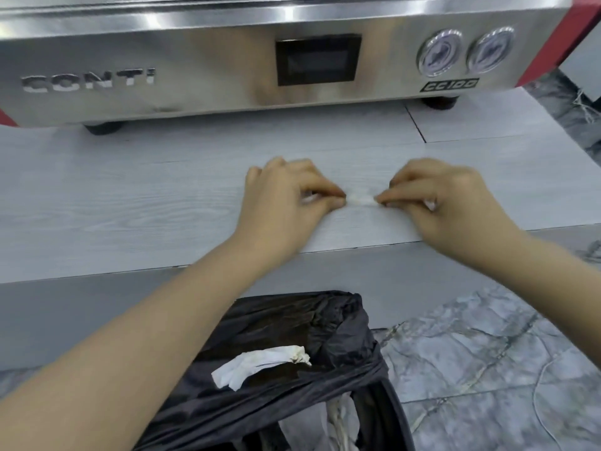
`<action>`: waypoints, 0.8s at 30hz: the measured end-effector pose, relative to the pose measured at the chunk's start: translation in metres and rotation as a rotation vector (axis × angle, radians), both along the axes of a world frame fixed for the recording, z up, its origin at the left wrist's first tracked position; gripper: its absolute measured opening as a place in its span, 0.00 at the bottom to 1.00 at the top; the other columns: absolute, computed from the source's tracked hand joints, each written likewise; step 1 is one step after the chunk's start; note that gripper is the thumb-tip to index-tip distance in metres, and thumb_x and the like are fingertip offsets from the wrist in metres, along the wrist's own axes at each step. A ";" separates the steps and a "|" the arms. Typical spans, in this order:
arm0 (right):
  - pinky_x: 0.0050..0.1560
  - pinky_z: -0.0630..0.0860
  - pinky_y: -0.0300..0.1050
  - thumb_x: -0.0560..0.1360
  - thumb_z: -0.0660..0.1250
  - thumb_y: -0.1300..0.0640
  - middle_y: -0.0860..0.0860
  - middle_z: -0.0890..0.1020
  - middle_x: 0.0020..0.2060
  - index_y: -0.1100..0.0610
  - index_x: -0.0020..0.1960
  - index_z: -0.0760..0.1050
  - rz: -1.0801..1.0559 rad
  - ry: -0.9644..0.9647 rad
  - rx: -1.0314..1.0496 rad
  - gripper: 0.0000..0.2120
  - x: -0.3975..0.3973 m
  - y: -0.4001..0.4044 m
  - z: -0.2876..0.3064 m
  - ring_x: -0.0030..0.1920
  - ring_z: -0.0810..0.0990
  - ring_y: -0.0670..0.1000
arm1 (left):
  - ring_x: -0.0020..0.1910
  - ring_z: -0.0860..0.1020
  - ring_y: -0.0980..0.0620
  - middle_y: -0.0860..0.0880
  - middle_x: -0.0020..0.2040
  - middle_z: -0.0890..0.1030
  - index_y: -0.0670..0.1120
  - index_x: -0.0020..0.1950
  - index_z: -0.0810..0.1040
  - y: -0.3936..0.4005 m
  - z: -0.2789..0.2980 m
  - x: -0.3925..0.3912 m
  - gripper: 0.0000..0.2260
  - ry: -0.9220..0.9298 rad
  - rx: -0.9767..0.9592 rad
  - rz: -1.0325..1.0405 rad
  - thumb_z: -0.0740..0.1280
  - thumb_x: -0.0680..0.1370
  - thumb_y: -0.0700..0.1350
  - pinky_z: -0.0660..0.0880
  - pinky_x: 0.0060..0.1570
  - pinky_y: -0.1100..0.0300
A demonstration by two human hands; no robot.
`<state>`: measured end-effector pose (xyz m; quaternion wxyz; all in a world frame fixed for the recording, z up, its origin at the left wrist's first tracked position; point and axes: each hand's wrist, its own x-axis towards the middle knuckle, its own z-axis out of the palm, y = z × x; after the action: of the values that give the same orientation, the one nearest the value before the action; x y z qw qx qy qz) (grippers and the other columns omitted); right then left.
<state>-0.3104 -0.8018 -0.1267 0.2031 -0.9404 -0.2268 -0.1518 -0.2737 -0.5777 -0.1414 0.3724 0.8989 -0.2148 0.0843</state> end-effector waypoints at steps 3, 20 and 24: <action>0.44 0.72 0.37 0.70 0.70 0.72 0.54 0.81 0.42 0.59 0.47 0.85 0.048 0.062 -0.040 0.11 -0.026 0.001 0.002 0.43 0.80 0.52 | 0.49 0.73 0.54 0.61 0.43 0.82 0.59 0.45 0.86 0.011 0.002 -0.030 0.04 -0.002 0.015 -0.063 0.72 0.74 0.56 0.61 0.52 0.53; 0.42 0.65 0.35 0.71 0.68 0.70 0.55 0.82 0.40 0.60 0.46 0.84 -0.465 -0.021 0.027 0.09 -0.003 -0.049 -0.003 0.39 0.73 0.47 | 0.52 0.75 0.59 0.62 0.43 0.80 0.59 0.44 0.86 -0.089 0.005 0.073 0.03 0.068 0.028 -0.213 0.74 0.73 0.55 0.61 0.58 0.52; 0.36 0.61 0.34 0.71 0.69 0.70 0.56 0.81 0.38 0.61 0.45 0.84 -0.511 -0.026 0.025 0.08 -0.031 -0.036 -0.004 0.37 0.72 0.47 | 0.51 0.78 0.60 0.59 0.44 0.83 0.58 0.45 0.86 -0.081 0.004 0.065 0.04 0.093 -0.021 -0.354 0.75 0.72 0.55 0.63 0.63 0.49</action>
<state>-0.3417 -0.8376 -0.1312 0.1671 -0.9625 0.0176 -0.2129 -0.2087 -0.6587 -0.1372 0.4003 0.8461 -0.3514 -0.0218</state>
